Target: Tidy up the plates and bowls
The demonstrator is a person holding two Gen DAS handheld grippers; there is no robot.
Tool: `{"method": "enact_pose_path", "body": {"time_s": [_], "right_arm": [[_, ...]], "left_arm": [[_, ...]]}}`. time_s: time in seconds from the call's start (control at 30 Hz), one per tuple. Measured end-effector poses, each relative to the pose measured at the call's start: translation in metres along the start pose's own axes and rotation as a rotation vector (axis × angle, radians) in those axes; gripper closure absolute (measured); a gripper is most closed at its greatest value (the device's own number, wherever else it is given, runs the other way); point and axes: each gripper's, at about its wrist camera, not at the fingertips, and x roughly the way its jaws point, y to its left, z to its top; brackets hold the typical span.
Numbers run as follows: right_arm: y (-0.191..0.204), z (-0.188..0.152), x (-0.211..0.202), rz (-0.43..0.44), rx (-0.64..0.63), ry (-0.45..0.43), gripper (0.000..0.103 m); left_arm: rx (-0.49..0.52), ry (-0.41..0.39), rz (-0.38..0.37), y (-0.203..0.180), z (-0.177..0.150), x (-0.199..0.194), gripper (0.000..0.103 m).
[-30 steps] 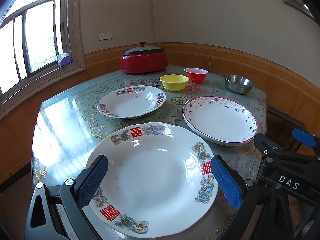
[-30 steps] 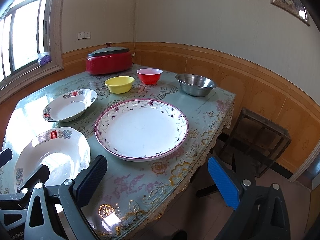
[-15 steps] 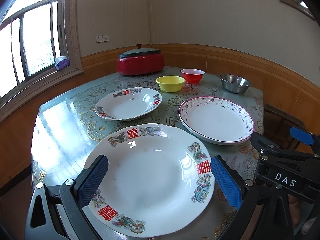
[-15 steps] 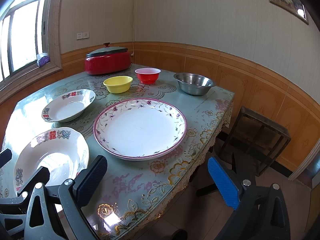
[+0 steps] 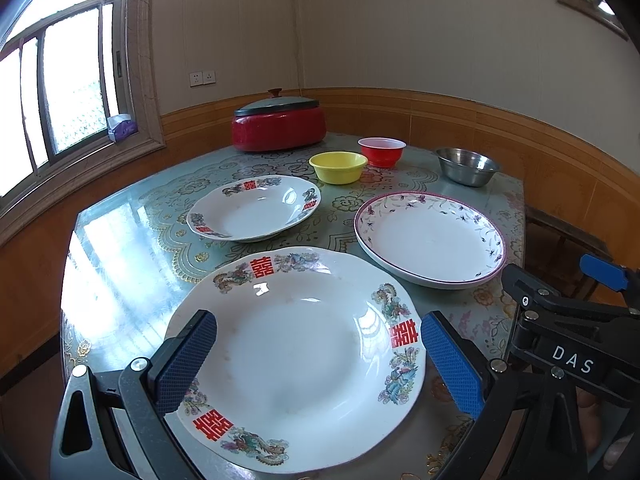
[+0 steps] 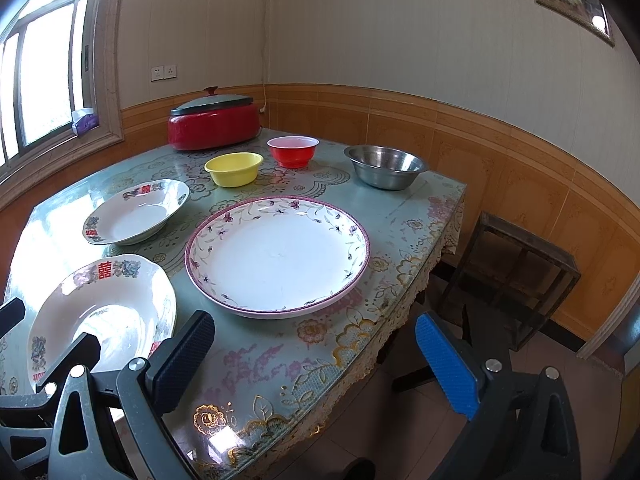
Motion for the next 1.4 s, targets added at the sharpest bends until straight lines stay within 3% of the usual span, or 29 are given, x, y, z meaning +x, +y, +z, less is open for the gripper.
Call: {"method": "enact_pose_path", "body": {"time_s": [0.8, 1.0, 1.23, 1.4], "right_arm": [[-0.011, -0.004, 0.011, 0.028, 0.023, 0.030, 0.000], [-0.037, 0.008, 0.027, 0.211, 0.070, 0.065, 0.000], [-0.066, 0.028, 0.051, 0.344, 0.064, 0.099, 0.000], [-0.082, 0.045, 0.076, 0.390, 0.004, 0.108, 0.001]], "left_arm": [[0.023, 0.045, -0.042, -0.006, -0.003, 0.007, 0.000], [-0.003, 0.086, -0.231, -0.008, 0.001, 0.011, 0.000], [-0.015, 0.121, -0.260, -0.026, 0.018, 0.027, 0.000], [-0.048, 0.126, -0.270, -0.044, 0.036, 0.045, 0.000]]}}
